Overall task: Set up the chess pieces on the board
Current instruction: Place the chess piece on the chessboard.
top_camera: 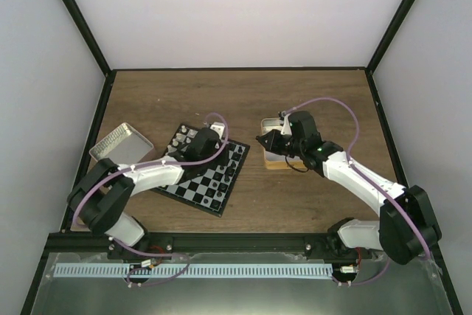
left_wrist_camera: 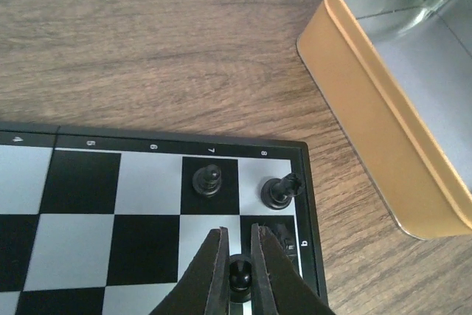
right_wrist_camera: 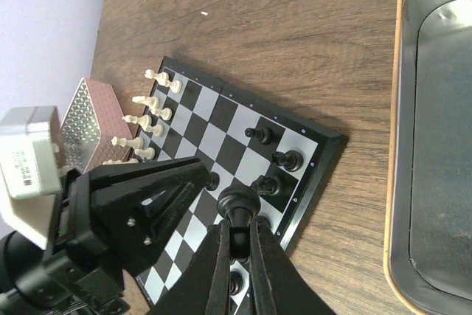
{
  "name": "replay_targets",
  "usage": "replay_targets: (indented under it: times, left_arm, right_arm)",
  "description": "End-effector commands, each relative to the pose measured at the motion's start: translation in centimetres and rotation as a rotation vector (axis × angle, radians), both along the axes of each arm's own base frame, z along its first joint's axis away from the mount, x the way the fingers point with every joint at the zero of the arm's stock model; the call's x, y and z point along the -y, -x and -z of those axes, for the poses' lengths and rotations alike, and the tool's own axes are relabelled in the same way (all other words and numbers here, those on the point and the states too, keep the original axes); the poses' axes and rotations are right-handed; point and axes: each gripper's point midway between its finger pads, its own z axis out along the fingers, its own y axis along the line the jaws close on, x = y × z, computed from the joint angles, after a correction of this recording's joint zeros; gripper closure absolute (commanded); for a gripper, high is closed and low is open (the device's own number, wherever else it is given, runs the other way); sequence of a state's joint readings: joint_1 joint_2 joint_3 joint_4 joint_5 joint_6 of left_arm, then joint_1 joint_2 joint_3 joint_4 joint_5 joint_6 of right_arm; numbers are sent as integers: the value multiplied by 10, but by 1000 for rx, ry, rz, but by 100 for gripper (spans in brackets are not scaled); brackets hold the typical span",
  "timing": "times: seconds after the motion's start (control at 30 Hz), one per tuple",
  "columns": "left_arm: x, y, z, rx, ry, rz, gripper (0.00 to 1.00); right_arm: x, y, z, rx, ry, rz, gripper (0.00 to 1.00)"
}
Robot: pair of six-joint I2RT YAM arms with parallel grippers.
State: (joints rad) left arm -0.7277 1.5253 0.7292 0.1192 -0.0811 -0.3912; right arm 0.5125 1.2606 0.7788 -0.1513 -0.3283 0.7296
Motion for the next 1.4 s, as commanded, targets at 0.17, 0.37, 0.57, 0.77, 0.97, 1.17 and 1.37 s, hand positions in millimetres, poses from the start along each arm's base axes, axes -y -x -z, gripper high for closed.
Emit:
replay_targets:
  times: [0.17,0.37,0.57,0.77,0.97,1.17,1.37]
  left_arm:
    - [12,-7,14,41,19,32,93]
    - [12,-10,25,40,0,23,93]
    - [8,-14,33,34,-19,-5,92]
    - [7,-13,38,24,-32,-1,86]
    - [10,-11,35,20,-20,10,79]
    - [3,-11,20,28,-16,-23,75]
    - [-20,-13,-32,102,22,-143,67]
  right_arm:
    - [-3,-3,-9,14,-3,-2,99]
    - [-5,-5,-14,20,-12,-5,99]
    - [-5,-5,-14,18,-11,-4,99]
    - [-5,-4,-12,13,-11,-5,99]
    - [-5,-4,-13,14,-14,-8,99]
    - [-8,-2,-14,8,-5,-37,98]
    - [-21,-1,-5,-42,89,-134,99]
